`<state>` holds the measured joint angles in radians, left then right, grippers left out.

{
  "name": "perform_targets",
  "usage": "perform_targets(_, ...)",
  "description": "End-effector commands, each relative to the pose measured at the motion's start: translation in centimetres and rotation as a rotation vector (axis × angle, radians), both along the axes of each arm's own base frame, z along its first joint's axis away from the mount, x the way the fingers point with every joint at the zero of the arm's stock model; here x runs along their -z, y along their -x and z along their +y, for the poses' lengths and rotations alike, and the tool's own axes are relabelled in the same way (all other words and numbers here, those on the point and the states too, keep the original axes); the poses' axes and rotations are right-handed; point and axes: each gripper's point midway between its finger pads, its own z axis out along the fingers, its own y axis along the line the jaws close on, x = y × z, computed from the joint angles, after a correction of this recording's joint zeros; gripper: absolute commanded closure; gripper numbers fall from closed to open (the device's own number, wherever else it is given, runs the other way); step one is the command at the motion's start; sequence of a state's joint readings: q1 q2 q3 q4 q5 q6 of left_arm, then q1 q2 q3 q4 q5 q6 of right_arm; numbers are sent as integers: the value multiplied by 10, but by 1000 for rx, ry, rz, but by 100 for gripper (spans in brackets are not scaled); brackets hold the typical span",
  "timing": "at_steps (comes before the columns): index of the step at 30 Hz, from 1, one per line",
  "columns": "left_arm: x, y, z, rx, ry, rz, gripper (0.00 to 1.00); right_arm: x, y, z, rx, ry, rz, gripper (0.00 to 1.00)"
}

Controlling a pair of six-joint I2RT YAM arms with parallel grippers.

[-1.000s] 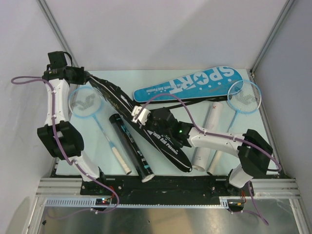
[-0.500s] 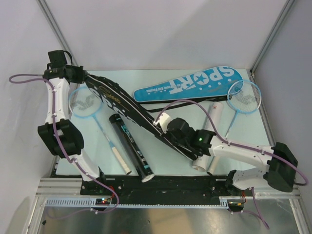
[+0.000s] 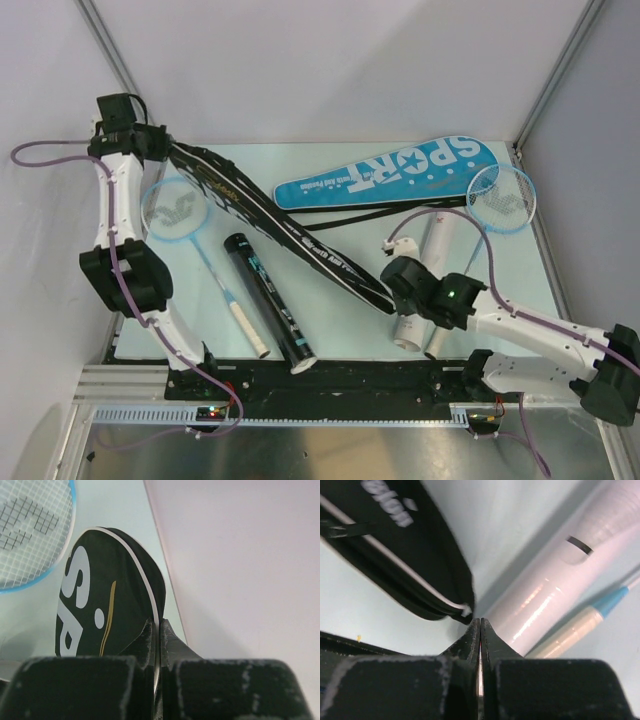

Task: Pack up the badminton gear
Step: Zip the racket bag at the center of the board.

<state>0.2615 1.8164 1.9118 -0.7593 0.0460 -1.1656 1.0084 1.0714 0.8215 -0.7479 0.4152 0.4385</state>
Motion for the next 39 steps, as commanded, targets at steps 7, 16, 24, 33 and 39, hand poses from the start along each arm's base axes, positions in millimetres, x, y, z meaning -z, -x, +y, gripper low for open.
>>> perform_targets(7, -58, -19, 18, -54, -167, -164, 100, -26, -23, -3, 112, -192, -62, 96)
perform_targets(16, -51, -26, -19, 111, -90, -180, 100, -85, -45, 81, -116, -571, -116, 38)
perform_targets(24, -53, -28, -41, 267, -75, -273, 100, -63, -63, 102, -114, -669, 23, 35)
perform_targets(33, -39, -24, -36, 238, -36, -284, 100, -35, -49, 117, -248, -648, 96, 37)
perform_targets(39, -40, -25, -31, 212, -40, -286, 100, -9, -33, 111, -462, -516, 107, 36)
